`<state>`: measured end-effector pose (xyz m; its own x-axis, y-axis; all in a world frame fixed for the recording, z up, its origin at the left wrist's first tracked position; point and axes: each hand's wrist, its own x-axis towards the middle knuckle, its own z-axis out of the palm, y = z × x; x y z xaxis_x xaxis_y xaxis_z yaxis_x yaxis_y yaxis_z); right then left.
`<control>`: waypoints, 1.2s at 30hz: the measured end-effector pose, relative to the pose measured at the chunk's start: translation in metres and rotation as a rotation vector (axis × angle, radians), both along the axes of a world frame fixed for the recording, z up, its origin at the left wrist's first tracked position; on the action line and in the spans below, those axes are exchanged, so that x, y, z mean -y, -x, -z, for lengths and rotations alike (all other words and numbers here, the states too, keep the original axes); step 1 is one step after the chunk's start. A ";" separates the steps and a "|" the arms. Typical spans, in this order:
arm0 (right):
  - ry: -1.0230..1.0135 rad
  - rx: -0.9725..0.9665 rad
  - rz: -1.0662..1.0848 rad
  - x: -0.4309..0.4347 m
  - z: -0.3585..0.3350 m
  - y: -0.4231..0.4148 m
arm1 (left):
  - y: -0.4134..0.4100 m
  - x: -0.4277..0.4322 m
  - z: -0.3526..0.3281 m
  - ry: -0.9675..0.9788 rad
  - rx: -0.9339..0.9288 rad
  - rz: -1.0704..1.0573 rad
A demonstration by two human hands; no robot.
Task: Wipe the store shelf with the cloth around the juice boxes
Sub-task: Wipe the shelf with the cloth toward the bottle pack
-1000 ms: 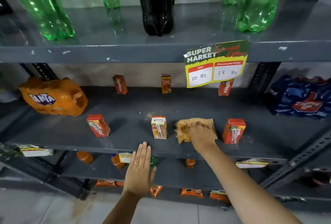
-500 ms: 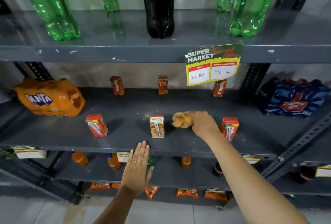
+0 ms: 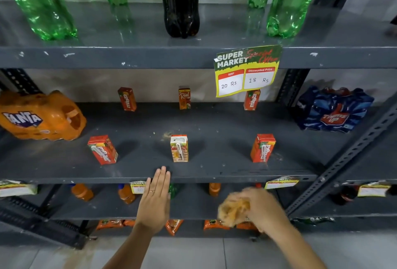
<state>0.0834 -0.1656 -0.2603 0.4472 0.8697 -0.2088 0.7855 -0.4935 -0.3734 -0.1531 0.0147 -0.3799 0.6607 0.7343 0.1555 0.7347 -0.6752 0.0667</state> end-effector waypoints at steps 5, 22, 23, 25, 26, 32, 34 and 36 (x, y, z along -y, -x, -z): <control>-0.212 0.151 0.255 0.010 -0.031 -0.074 | -0.005 0.004 -0.002 -0.012 -0.002 -0.029; -0.303 0.119 0.000 -0.006 0.022 0.001 | -0.004 0.004 -0.004 -0.034 -0.017 -0.020; -0.409 0.176 -0.006 -0.021 0.012 -0.003 | -0.004 0.004 -0.004 -0.036 -0.024 -0.023; -0.455 0.212 -0.025 -0.057 -0.004 -0.012 | -0.004 0.006 -0.006 -0.043 -0.052 -0.031; -0.405 0.198 -0.028 -0.075 -0.007 -0.016 | -0.005 0.006 -0.006 -0.040 -0.064 -0.034; 0.055 0.245 -0.164 -0.118 0.013 0.002 | -0.006 0.006 -0.006 -0.045 -0.056 -0.040; 0.064 0.282 -0.177 -0.099 0.019 0.017 | -0.006 0.005 -0.005 -0.036 -0.047 -0.043; 0.065 0.259 -0.210 -0.074 0.018 0.028 | -0.005 0.004 -0.004 -0.023 -0.041 -0.041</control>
<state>0.0557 -0.0916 -0.2784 0.3052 0.9370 -0.1697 0.9371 -0.3273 -0.1216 -0.1482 0.0108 -0.3763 0.6363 0.7576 0.1456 0.7636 -0.6454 0.0210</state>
